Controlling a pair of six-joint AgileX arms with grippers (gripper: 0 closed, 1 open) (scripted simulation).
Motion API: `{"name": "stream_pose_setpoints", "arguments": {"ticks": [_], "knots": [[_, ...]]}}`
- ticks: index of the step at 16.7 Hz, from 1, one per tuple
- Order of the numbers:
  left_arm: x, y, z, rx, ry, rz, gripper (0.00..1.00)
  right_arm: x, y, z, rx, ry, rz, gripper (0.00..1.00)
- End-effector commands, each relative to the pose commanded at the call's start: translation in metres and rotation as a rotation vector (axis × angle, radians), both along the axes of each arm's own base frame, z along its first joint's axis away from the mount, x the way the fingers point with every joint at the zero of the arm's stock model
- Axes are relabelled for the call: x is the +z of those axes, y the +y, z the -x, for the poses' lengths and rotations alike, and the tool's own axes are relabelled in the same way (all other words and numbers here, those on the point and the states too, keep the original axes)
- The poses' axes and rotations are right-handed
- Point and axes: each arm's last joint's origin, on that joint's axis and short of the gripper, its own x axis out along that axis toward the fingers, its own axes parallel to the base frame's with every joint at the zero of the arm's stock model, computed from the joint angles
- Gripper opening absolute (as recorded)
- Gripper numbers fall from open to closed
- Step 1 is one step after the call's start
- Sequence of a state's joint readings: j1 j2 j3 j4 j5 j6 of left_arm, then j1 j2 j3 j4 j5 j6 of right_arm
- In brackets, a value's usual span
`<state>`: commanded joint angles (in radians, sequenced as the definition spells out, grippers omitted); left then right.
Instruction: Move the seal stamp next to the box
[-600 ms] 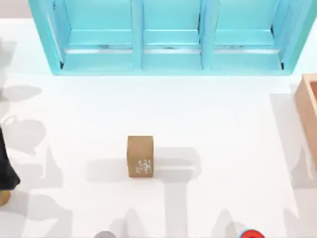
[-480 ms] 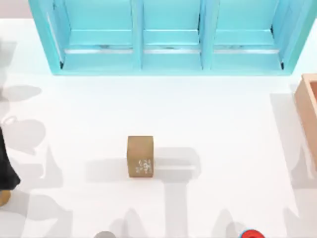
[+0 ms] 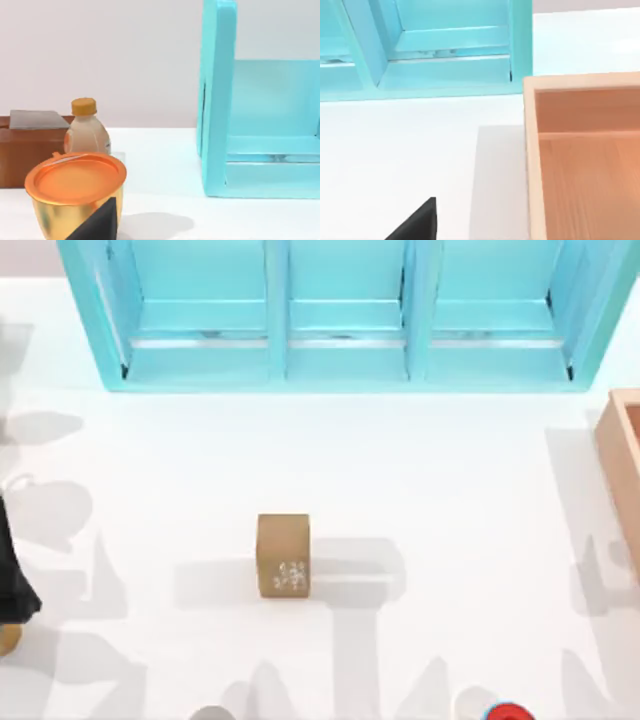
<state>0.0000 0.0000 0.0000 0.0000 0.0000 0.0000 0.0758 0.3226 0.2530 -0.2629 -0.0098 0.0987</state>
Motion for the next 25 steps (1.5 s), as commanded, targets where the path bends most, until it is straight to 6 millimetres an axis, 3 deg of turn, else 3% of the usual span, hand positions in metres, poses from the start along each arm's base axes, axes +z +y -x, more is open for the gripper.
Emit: {"name": "stream_pose_setpoints", "arguments": {"ticks": [4,8,12,17,22,25], "knots": [[0.000,0.000,0.000,0.000,0.000,0.000,1.00,0.047,0.015,-0.033,0.055,0.303,-0.052,1.00],[0.000,0.000,0.000,0.000,0.000,0.000,1.00,0.099,0.048,-0.098,0.109,0.532,-0.079,1.00],[0.000,0.000,0.000,0.000,0.000,0.000,1.00,0.125,0.089,-0.154,0.139,0.664,-0.091,1.00],[0.000,0.000,0.000,0.000,0.000,0.000,1.00,0.117,0.143,-0.187,0.146,0.868,-0.052,1.00],[0.000,0.000,0.000,0.000,0.000,0.000,1.00,0.078,0.217,-0.218,0.125,1.114,0.021,1.00],[0.000,0.000,0.000,0.000,0.000,0.000,1.00,0.055,0.261,-0.224,0.089,1.227,0.054,1.00]]}}
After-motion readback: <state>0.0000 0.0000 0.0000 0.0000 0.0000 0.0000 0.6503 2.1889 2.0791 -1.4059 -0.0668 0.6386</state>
